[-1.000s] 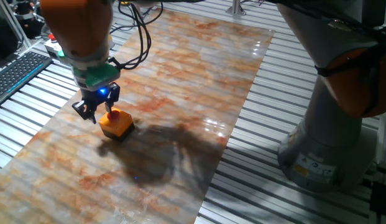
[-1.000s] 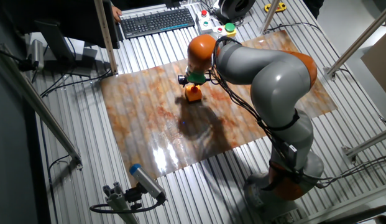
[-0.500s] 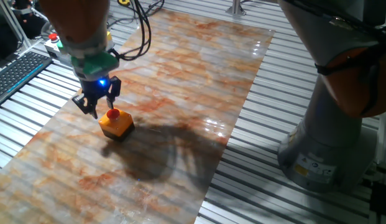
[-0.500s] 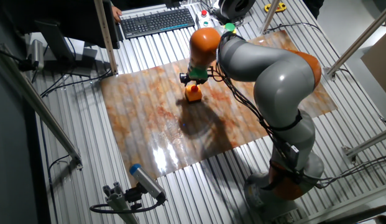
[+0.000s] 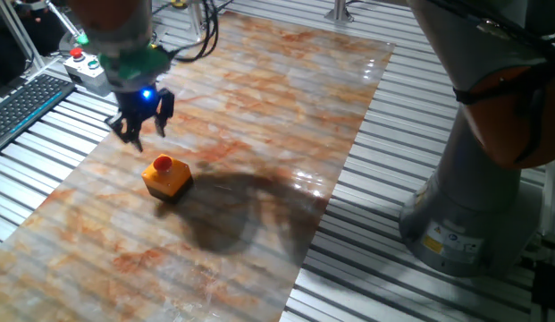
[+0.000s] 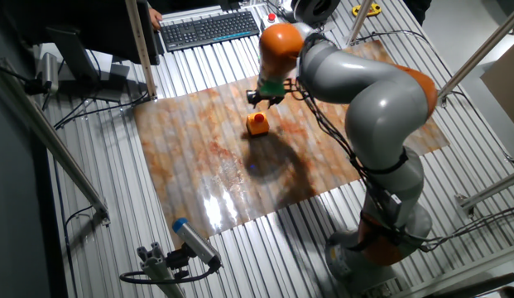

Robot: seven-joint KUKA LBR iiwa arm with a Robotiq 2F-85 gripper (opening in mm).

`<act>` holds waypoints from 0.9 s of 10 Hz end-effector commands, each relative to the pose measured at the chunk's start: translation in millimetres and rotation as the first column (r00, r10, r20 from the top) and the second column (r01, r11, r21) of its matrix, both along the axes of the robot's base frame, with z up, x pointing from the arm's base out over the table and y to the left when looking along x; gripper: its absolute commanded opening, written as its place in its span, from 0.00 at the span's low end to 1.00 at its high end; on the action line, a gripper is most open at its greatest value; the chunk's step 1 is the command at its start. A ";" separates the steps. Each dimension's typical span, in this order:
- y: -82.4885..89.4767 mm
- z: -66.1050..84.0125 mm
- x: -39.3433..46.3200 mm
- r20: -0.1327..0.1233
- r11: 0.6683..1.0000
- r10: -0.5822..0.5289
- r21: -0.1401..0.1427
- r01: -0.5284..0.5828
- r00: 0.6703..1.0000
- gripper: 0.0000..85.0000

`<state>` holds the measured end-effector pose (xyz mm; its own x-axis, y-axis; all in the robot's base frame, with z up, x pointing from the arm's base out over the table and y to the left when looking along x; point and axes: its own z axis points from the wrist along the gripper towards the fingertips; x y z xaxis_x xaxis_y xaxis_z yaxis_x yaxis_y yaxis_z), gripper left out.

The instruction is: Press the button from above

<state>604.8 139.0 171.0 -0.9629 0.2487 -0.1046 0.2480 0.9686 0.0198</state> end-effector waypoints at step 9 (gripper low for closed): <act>-20.4 7.3 0.7 -0.013 0.998 0.070 -0.003 -0.070 0.997 0.60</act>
